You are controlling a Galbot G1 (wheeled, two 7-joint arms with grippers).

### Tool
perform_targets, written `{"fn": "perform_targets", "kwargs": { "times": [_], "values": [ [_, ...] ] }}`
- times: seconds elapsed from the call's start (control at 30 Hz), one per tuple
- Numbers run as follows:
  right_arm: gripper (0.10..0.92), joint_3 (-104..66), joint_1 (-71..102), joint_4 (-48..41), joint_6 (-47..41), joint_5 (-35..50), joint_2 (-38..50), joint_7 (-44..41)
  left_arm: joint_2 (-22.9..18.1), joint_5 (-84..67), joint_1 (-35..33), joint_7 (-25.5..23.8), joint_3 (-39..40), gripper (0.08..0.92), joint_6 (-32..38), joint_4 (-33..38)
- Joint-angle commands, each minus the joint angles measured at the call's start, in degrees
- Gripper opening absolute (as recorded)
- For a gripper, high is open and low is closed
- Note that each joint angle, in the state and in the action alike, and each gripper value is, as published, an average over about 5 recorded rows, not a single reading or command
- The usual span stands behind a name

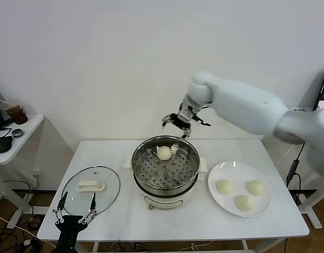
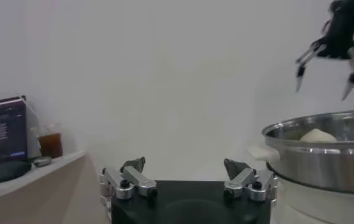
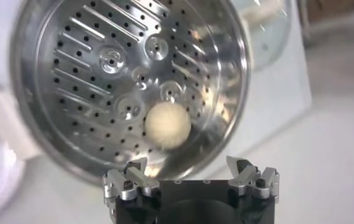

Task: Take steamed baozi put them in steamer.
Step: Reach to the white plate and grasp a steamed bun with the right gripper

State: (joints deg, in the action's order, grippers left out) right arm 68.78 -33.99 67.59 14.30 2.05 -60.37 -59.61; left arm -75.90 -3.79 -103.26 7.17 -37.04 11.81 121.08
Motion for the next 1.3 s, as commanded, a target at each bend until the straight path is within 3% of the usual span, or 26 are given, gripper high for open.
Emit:
{"fn": "perform_targets", "kwargs": {
  "times": [0.03,0.23,0.53,0.83,1.3],
  "values": [
    [0.823,5.55,-6.01,21.72,-33.18,10.25,23.65,-0.18,1.41,-0.78,0.47,-0.17,0.16,0.823,-1.95,-0.19],
    [0.823,7.11,-2.7,27.09,-41.42,6.61,34.45,-3.21,1.83,-0.68,0.75,-0.39,0.4,0.823,-1.81,-0.98],
    [0.823,-4.85,17.62,22.58,-34.14,-1.69,37.77,-5.66,1.23,-0.46,0.87,-0.59,0.31,0.823,-1.63,-1.15],
    [0.823,-17.39,32.91,16.37,-30.28,-5.63,32.54,-4.41,0.51,-0.12,0.38,-0.77,-0.59,0.823,-1.61,-1.25],
    [0.823,-20.48,36.18,7.09,-26.58,-10.86,19.95,-1.37,-0.42,0.98,-0.48,-0.75,-1.55,0.823,-0.75,-1.83]
  ]
}}
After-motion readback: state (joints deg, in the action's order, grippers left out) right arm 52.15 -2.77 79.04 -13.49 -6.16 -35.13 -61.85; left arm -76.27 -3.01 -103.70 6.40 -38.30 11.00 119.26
